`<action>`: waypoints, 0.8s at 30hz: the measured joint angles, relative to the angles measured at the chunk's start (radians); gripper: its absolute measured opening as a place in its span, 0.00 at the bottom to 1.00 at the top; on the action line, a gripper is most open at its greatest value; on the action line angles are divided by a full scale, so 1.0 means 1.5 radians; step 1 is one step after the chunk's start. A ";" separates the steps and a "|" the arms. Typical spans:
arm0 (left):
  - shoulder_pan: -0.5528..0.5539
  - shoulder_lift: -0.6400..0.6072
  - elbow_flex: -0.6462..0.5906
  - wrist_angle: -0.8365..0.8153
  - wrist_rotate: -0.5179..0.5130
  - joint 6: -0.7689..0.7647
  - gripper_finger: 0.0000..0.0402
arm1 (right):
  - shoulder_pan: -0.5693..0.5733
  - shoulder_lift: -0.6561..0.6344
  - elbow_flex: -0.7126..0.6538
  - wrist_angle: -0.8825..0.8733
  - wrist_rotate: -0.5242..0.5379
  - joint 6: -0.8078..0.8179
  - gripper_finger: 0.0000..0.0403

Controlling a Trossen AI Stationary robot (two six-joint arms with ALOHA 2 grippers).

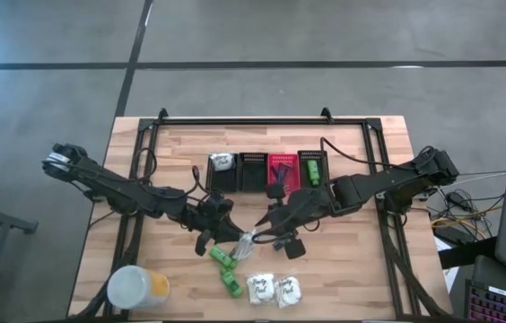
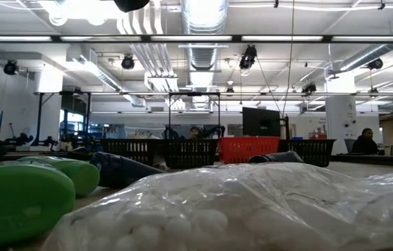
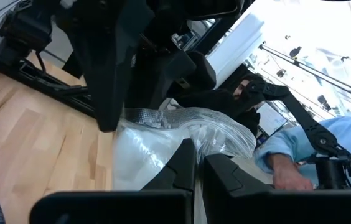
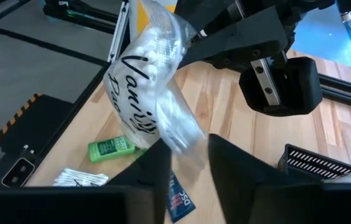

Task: Pick & Place Travel size toiletries
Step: Put the cotton pack into the left black bin

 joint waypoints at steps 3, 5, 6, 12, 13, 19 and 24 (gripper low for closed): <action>0.000 0.000 0.000 0.000 0.000 -0.004 0.02 | 0.000 0.000 0.000 0.000 0.000 0.002 0.13; 0.000 0.000 0.000 -0.002 0.000 -0.005 0.02 | 0.000 0.000 0.000 -0.001 0.000 0.003 0.06; 0.000 0.000 0.000 -0.007 -0.001 -0.007 0.02 | 0.000 0.000 0.000 -0.003 0.000 0.006 0.04; 0.000 0.000 -0.001 -0.058 -0.055 -0.046 0.11 | -0.001 0.000 -0.001 -0.071 0.001 0.036 0.02; 0.000 0.000 -0.001 -0.069 -0.062 -0.060 0.14 | -0.001 0.000 -0.001 -0.082 0.004 0.040 0.02; 0.000 0.000 -0.001 -0.132 -0.077 -0.143 0.35 | -0.005 0.000 -0.001 -0.126 0.032 0.051 0.02; -0.001 0.000 -0.001 -0.144 -0.086 -0.163 0.49 | -0.025 0.000 -0.001 -0.196 0.043 0.076 0.02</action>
